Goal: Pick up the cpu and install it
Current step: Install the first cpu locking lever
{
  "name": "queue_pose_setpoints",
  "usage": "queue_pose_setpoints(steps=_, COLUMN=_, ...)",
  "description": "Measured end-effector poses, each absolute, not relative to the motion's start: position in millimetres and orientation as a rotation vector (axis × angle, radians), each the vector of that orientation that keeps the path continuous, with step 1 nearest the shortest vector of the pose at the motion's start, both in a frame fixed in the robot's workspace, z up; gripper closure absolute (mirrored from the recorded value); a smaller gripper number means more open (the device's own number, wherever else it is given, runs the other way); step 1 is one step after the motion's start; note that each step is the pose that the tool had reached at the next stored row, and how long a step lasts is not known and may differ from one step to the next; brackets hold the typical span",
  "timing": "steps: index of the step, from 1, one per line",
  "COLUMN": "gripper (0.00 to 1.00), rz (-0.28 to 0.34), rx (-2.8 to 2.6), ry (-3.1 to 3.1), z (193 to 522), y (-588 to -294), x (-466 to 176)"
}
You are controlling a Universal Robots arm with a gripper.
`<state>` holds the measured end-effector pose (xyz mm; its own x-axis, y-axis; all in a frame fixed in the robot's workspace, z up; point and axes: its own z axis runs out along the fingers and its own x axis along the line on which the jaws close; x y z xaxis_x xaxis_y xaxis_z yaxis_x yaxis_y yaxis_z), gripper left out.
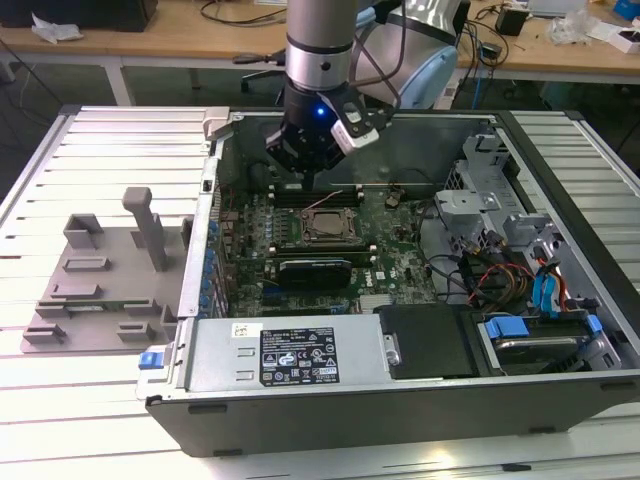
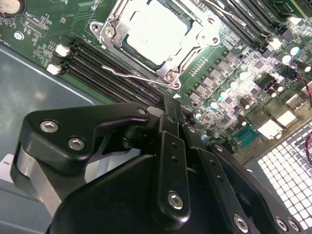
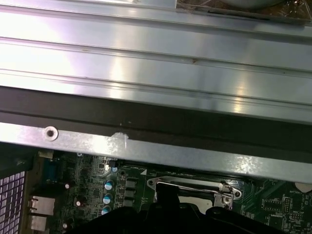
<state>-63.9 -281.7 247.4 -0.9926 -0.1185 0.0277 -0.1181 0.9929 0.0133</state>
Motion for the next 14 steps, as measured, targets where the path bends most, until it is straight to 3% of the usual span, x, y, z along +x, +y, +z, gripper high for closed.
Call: queue_pose_setpoints(steps=14, gripper=0.89, rz=-0.018, rx=0.184, ry=-3.107, z=239.0, y=-281.7, x=-60.7)
